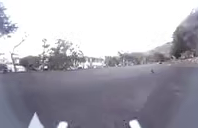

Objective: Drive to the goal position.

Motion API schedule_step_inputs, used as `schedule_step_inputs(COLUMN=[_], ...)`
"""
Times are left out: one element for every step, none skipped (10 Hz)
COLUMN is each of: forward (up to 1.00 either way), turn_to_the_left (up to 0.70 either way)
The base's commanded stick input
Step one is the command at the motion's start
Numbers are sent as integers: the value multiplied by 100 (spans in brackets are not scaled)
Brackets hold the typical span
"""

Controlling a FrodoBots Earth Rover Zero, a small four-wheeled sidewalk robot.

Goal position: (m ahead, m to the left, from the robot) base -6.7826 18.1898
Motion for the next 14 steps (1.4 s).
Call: schedule_step_inputs(forward=[70,70,70,70,70,70,70,70,70,70,70,70,70,70], turn_to_the_left=[35,35,35,35,35,35,35,35,35,35,35,35,35,35])
